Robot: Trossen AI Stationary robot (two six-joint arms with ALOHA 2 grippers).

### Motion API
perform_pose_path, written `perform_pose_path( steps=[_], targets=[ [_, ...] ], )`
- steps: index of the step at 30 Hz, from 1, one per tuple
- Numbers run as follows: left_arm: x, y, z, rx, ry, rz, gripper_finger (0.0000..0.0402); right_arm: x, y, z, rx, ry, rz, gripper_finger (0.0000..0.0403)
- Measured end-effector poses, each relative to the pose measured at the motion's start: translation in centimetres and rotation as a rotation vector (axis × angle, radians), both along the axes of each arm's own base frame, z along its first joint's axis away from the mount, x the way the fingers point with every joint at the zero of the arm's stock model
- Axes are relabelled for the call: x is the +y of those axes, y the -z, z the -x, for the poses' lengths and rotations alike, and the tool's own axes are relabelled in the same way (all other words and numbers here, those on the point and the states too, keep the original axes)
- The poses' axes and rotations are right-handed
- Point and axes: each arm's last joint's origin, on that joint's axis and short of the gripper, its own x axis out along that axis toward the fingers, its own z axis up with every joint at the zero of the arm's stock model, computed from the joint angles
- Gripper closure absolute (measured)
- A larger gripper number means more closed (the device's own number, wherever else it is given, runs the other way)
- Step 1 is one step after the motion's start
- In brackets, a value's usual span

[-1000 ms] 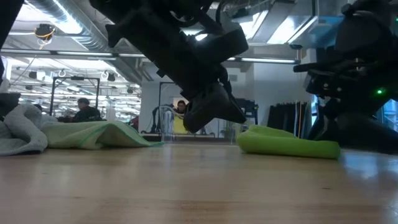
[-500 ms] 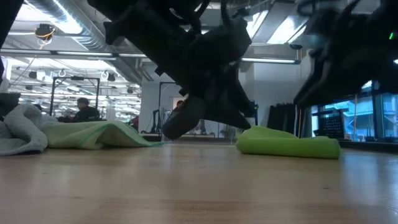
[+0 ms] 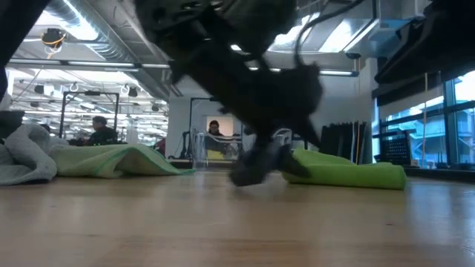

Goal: Fold microfiber towels
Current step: Put the green microfiber cloth into the transparent bin

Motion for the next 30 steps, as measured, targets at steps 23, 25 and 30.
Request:
perform_pose_path(
  steps=[23, 25, 30],
  targets=[
    [1.1, 0.1, -3.8, 0.163, -0.045, -0.022, 0.0148, -0.1, 1.7, 2.2, 0.057, 0.039, 0.018, 0.0281],
    [2.0, 0.1, -4.0, 0.158, -0.029, 0.015, 0.0148, -0.5, 2.2, 2.3, 0.057, 0.056, 0.052, 0.0281],
    [4.2, -0.1, -4.4, 0.138, -0.018, 0.117, 0.0148, -2.3, 3.5, 2.4, 0.001, 0.164, 0.152, 0.0281]
  ],
)
